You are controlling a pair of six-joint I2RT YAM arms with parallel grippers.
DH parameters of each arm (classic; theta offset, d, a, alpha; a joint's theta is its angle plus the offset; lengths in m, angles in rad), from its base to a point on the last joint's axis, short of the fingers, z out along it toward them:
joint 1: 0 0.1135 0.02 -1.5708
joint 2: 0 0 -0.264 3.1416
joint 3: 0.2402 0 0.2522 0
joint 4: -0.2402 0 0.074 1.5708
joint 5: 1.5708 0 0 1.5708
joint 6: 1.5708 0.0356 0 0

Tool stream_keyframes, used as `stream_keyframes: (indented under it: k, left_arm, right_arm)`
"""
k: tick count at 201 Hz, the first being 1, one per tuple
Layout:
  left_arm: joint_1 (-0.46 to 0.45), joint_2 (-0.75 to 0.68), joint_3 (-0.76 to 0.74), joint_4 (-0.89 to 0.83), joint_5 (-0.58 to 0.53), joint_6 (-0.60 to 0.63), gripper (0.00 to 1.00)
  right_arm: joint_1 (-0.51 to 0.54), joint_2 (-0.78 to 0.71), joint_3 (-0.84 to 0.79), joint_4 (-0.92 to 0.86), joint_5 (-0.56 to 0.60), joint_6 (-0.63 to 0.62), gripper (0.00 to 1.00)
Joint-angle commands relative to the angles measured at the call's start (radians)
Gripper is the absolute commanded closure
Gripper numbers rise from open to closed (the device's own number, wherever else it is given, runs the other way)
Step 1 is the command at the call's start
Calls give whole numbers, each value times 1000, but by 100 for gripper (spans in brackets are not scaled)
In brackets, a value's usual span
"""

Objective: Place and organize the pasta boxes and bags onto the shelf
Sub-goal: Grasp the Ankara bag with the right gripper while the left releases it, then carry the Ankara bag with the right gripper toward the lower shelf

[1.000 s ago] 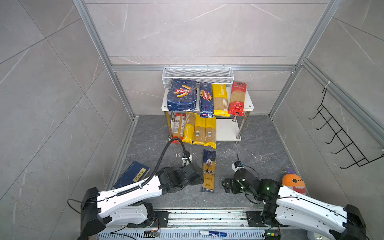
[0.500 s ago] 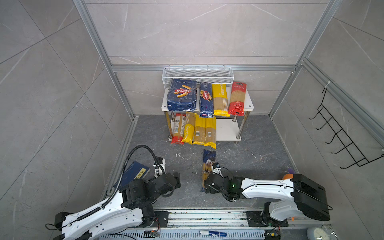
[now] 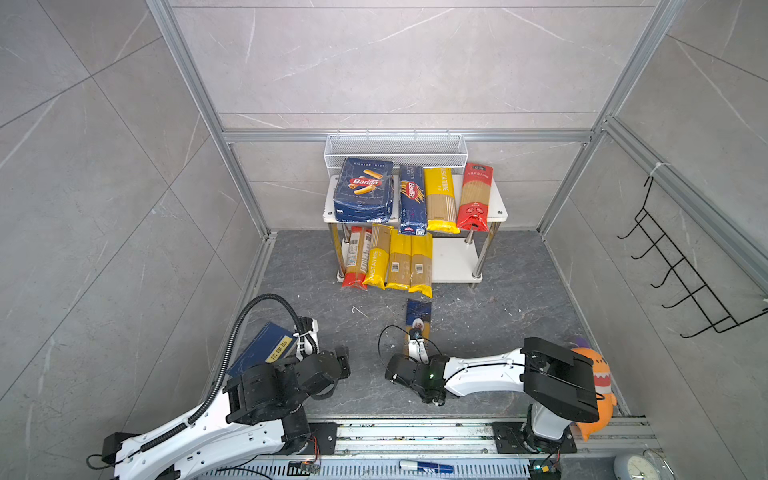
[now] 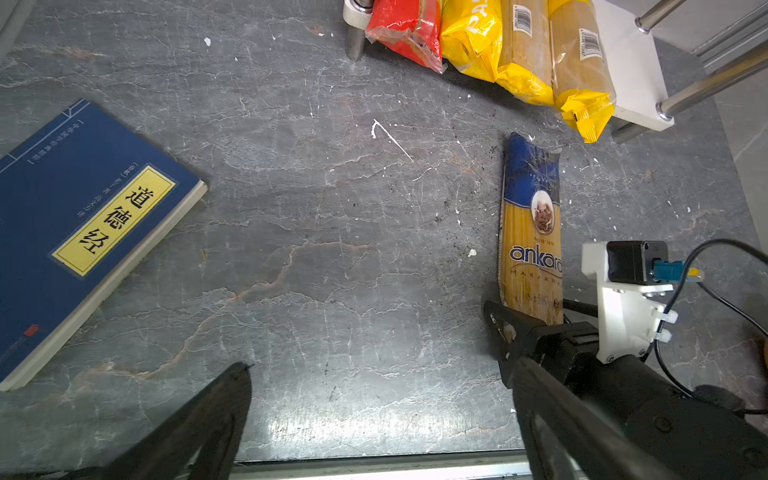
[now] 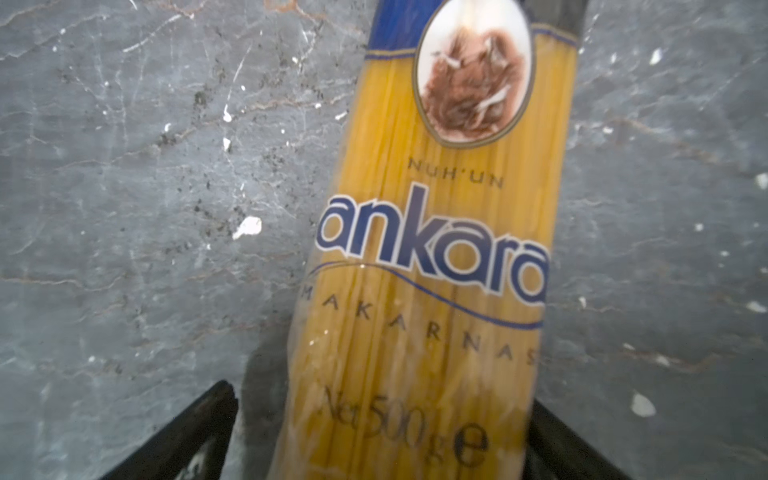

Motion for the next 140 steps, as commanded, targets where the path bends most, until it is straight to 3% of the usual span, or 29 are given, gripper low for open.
stream_keyframes:
  k: [1, 14, 36, 69, 99, 140]
  left_arm:
    - [2, -14, 6, -31, -35, -15, 1]
    - [2, -20, 6, -35, -37, -18, 1]
    - [3, -26, 10, -37, -41, -18, 1]
    - [2, -19, 28, -46, -51, -10, 1]
    - [2, -8, 49, -57, -58, -6, 1]
    - [3, 3, 49, -41, -52, -4, 1]
  right_arm:
    - [12, 58, -4, -58, -13, 77, 4]
    - [13, 71, -15, -65, -19, 91, 11]
    - [19, 82, -48, -72, -31, 121, 40]
    - [33, 36, -124, -63, -44, 158, 62]
    - [35, -122, -259, 4, -71, 161, 71]
    - [32, -426, -451, 175, -163, 92, 76]
